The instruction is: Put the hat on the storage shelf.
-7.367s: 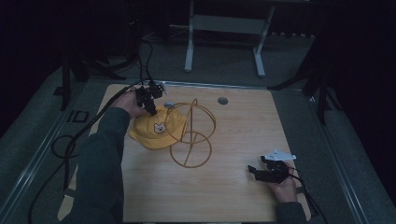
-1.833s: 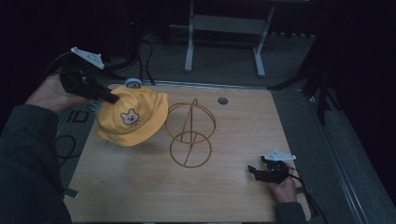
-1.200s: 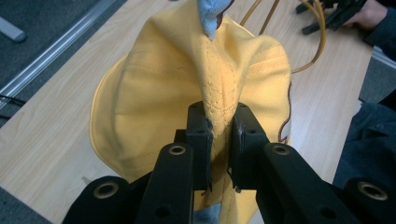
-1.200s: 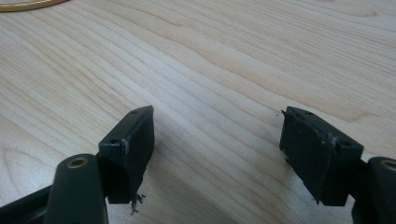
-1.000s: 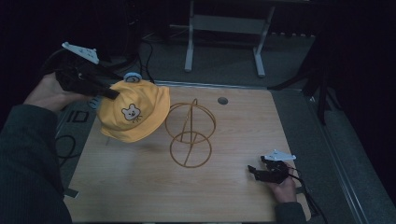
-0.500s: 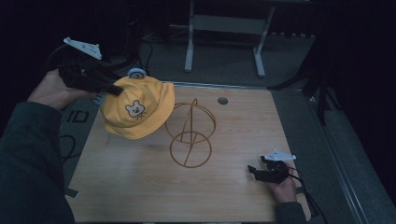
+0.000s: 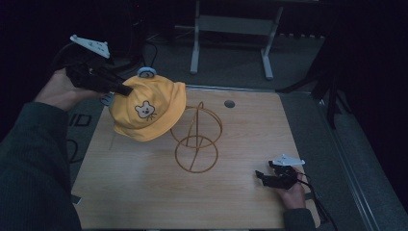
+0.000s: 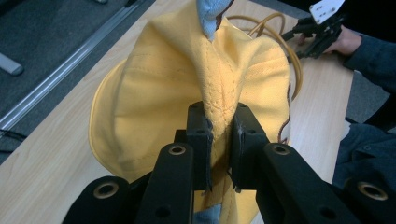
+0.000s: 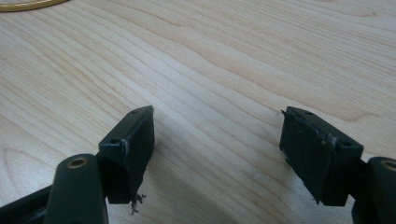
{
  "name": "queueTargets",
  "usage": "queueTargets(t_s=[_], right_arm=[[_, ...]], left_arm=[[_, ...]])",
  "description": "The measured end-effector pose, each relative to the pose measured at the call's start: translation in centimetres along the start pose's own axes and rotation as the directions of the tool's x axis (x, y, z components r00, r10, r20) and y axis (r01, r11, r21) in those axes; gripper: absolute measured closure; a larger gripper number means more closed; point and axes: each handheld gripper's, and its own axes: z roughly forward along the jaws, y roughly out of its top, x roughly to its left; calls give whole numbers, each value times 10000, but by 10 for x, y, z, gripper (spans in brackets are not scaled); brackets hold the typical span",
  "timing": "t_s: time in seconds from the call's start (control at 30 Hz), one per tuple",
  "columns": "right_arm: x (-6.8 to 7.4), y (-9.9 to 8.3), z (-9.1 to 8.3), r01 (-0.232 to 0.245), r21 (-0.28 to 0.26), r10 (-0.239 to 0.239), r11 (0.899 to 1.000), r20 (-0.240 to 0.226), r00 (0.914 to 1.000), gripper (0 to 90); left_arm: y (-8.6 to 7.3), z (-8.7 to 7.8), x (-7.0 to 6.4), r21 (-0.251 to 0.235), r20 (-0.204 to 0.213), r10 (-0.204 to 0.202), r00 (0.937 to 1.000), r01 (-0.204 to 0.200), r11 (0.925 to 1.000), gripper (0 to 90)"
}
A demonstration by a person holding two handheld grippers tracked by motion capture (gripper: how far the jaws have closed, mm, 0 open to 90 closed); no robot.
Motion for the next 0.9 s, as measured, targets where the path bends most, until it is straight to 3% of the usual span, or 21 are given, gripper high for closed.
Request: queueTargets(t_s=[0.9], right_arm=[[0, 0, 0, 4, 13, -4, 10000, 2, 10000, 262]], left_arm=[[30, 14, -10, 228, 240, 532, 9983, -537, 9983, 799]])
